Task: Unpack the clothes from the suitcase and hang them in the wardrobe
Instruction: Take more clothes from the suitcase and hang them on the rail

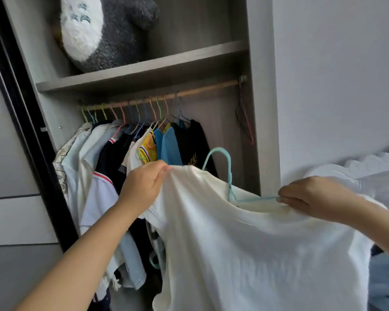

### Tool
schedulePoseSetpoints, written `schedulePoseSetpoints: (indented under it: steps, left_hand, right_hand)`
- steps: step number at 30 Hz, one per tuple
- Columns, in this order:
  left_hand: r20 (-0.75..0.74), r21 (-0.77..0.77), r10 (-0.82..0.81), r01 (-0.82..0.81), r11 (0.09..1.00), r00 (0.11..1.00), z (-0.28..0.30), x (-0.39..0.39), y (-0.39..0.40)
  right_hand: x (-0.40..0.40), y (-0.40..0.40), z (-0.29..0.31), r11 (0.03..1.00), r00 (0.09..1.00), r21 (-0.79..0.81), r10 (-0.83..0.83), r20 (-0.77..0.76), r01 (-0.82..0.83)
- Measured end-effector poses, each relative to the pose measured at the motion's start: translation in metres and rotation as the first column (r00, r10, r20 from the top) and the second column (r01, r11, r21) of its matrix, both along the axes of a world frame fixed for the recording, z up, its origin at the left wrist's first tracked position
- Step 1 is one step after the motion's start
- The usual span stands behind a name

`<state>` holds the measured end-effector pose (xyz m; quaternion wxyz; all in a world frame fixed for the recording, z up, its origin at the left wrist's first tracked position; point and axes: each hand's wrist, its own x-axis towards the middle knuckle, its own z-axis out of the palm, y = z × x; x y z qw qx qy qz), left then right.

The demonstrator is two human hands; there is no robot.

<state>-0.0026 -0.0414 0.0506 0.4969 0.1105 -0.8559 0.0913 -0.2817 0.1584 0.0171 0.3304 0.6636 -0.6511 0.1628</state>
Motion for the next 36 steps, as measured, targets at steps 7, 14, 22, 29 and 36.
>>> schedulePoseSetpoints:
  steps: [7,14,22,29,36]
  left_hand:
    - [0.160,-0.032,0.242,-0.240,0.970,0.957,-0.019,0.050,-0.026]
    - [0.303,0.247,0.250,-0.329,0.911,0.919,-0.037,0.070,-0.030]
    - [0.271,-0.270,0.266,-0.192,0.944,0.925,-0.029,0.035,-0.009]
    - [0.413,-0.546,0.427,-0.157,0.823,0.804,-0.025,0.016,-0.014]
    - [0.724,-0.290,0.508,-0.462,0.838,0.467,-0.011,-0.018,0.013]
  right_hand:
    - [-0.011,-0.008,0.002,0.925,0.900,-0.294,0.327,0.289,-0.241]
    - [-0.004,-0.028,0.014,0.931,0.880,-0.335,0.278,0.386,-0.147]
    - [0.010,-0.042,0.019,0.894,0.883,-0.334,0.392,0.258,-0.299]
    - [0.003,-0.036,0.012,0.919,0.885,-0.285,0.356,0.301,-0.273]
    - [0.014,-0.042,0.009,0.985,0.926,0.002,0.161,0.341,-0.172]
